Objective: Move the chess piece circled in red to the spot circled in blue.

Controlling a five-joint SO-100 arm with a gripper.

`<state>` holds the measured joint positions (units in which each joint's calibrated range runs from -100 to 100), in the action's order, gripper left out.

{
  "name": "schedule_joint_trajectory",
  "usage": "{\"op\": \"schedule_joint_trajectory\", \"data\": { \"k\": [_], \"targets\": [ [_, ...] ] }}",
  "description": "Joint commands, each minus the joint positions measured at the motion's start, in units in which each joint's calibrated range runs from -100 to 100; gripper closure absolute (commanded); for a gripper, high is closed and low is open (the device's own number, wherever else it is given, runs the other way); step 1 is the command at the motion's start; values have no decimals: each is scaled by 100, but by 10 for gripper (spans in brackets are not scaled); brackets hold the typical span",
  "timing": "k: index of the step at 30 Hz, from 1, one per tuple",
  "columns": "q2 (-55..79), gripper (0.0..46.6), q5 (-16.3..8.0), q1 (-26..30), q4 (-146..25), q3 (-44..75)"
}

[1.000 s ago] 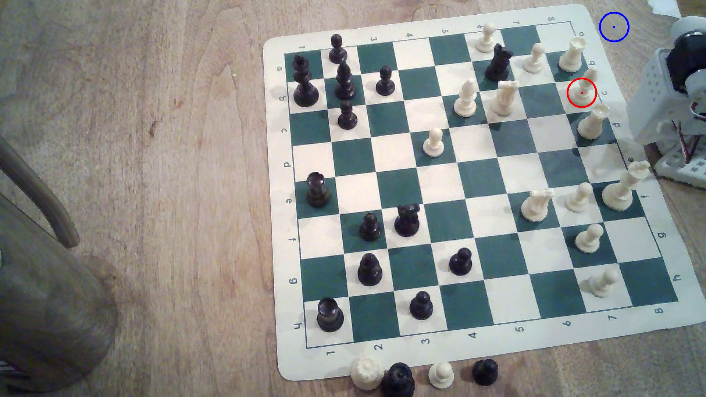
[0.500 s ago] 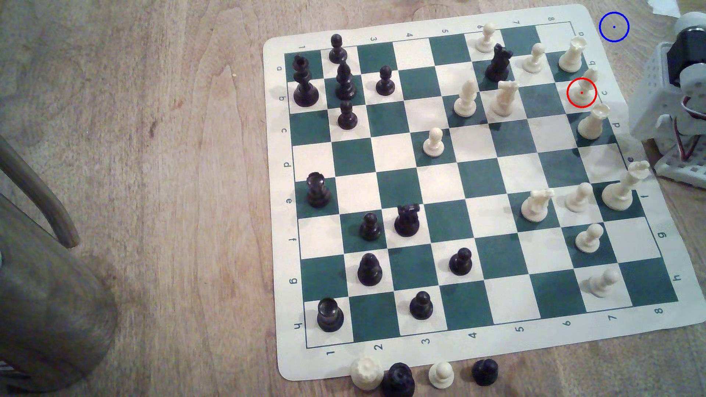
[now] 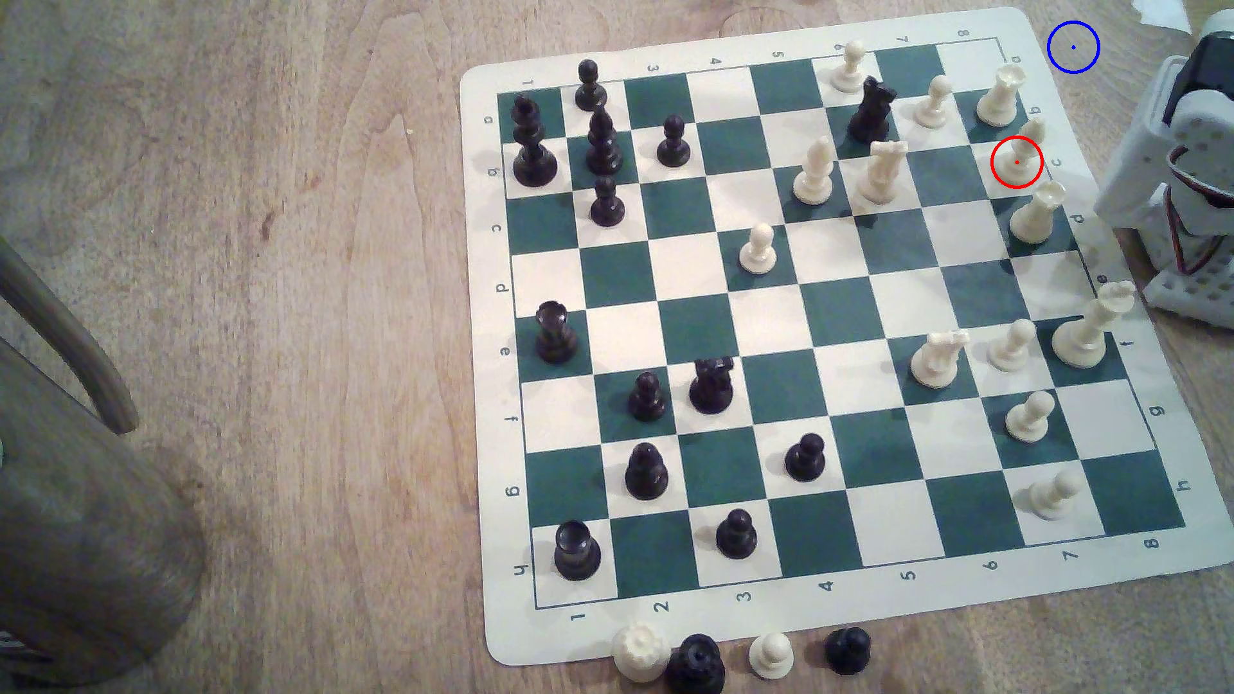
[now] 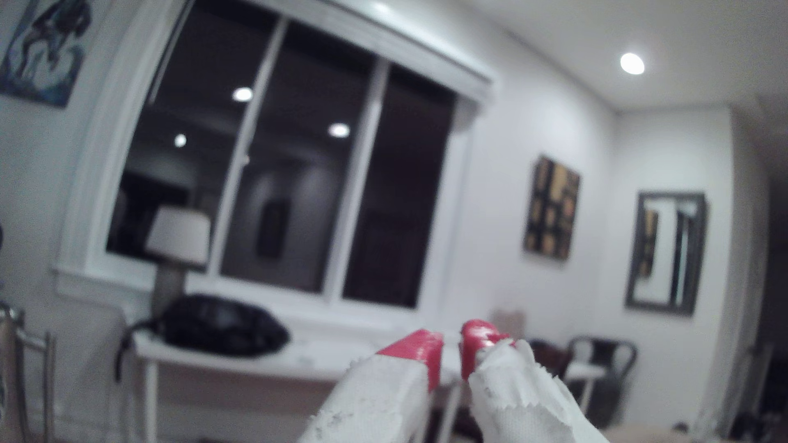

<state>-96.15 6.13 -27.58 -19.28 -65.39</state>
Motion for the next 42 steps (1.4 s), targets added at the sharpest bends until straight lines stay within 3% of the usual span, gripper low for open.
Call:
{"op": "schedule_joint_trajectory", "data": {
  "k": [1,12,16,24,26,31,42],
  "targets": [
    [22,403,-186,-46,-553,446],
    [22,405,-386,87,-3903,1054],
    [132,376,-571,1,-4935,1035],
    [1779,324,-1011,-288,-6647,2006],
    [1983,288,-1143,-359,-6819,2033],
    [2535,243,-1133,-609,-7105,1933],
    [4334,251,-1133,-883,-7245,1806]
  ]
}}
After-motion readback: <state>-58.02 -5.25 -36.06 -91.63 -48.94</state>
